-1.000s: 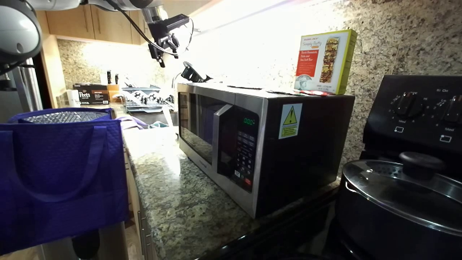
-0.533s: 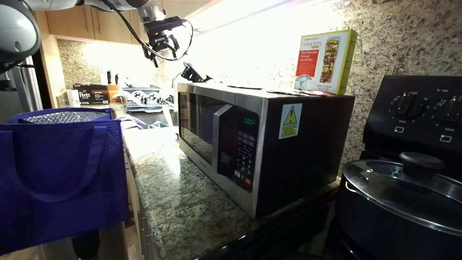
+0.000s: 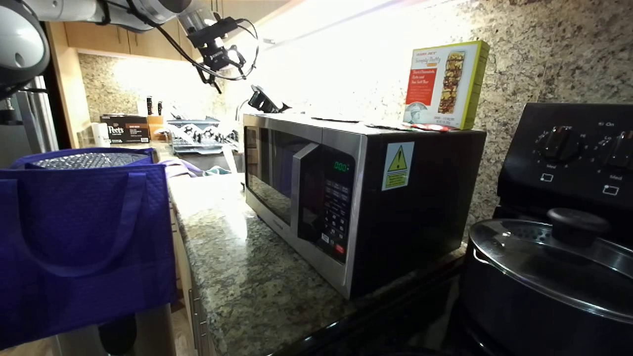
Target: Close the coffee maker
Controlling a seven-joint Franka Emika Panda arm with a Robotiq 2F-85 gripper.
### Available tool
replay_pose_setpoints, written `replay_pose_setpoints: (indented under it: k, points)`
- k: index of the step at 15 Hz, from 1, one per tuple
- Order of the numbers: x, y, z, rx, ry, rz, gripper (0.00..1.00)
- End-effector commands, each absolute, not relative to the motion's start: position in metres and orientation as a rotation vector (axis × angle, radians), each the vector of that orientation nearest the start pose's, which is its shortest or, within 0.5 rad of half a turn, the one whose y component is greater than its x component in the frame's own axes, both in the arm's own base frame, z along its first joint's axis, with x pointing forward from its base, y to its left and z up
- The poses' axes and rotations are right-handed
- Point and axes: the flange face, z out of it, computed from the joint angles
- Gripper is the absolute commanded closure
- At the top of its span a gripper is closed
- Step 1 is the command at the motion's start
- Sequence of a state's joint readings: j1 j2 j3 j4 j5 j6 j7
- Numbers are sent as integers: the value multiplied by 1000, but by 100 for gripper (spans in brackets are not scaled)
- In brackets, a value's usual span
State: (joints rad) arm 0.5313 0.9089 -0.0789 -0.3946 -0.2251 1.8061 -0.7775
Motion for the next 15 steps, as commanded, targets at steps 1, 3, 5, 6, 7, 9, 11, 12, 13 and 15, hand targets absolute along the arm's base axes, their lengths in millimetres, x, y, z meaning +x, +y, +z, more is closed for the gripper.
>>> replay_pose_setpoints:
  k: [1, 3, 5, 6, 7, 9, 11, 12, 13, 15]
  points:
    - [691, 354, 584, -2787, -2103, -728, 0]
    - [696, 354, 575, -2801, -2108, -687, 0]
    - [697, 351, 569, -2809, -2110, -677, 0]
    - [696, 354, 572, -2828, -2106, -676, 0]
    - [694, 354, 574, -2849, -2096, -688, 0]
    - [690, 359, 585, -2869, -2094, -723, 0]
    - [684, 365, 592, -2876, -2102, -753, 0]
    - [683, 367, 595, -2873, -2127, -767, 0]
    - [682, 369, 597, -2854, -2155, -783, 0]
    - [683, 371, 599, -2836, -2232, -801, 0]
